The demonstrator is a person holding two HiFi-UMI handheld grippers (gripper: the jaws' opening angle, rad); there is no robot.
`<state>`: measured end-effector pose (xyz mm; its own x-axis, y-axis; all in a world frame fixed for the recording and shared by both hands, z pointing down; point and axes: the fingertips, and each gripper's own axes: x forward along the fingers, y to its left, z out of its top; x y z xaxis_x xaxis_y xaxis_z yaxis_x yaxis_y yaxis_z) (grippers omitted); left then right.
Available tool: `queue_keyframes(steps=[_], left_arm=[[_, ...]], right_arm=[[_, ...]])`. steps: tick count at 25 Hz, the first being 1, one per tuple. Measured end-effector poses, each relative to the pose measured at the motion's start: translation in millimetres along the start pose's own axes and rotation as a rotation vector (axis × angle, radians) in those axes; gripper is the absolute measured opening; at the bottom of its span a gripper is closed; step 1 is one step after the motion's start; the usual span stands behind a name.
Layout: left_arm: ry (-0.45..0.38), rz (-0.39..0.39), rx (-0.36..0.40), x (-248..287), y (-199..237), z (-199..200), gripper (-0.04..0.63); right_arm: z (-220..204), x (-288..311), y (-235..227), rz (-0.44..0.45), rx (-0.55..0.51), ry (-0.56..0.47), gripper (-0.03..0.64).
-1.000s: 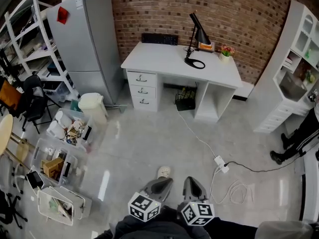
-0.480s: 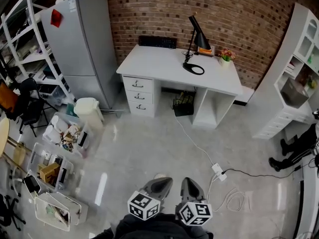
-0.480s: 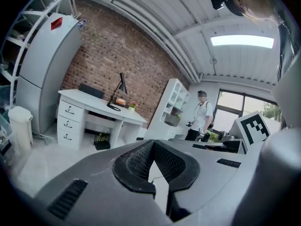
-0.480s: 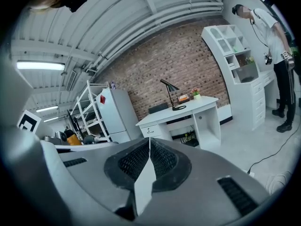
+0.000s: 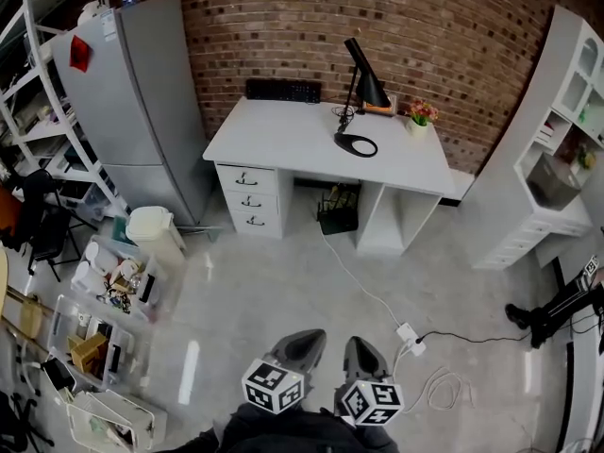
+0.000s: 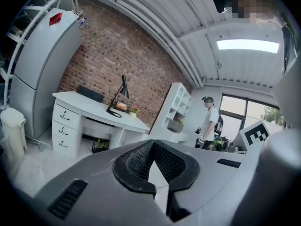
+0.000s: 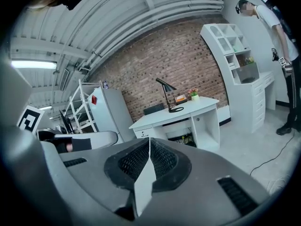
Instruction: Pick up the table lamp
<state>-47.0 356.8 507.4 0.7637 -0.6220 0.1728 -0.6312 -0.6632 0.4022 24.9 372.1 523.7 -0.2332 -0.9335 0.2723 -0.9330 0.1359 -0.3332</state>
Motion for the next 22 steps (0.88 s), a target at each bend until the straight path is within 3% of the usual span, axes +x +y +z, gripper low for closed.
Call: queue_keyframes(steps=[7, 22], left_arm=[[-0.021, 0.005, -0.051, 32.9, 44.3, 26.9, 0.003], [-0.041, 0.017, -0.05, 92.7, 121.6, 70.9, 0.003]], right_arm=[[15.0, 50.3, -4.9, -0.004, -0.016, 0.02, 0.012], [44.7, 154.5, -17.4, 0.008, -0.019, 0.029, 0.012]])
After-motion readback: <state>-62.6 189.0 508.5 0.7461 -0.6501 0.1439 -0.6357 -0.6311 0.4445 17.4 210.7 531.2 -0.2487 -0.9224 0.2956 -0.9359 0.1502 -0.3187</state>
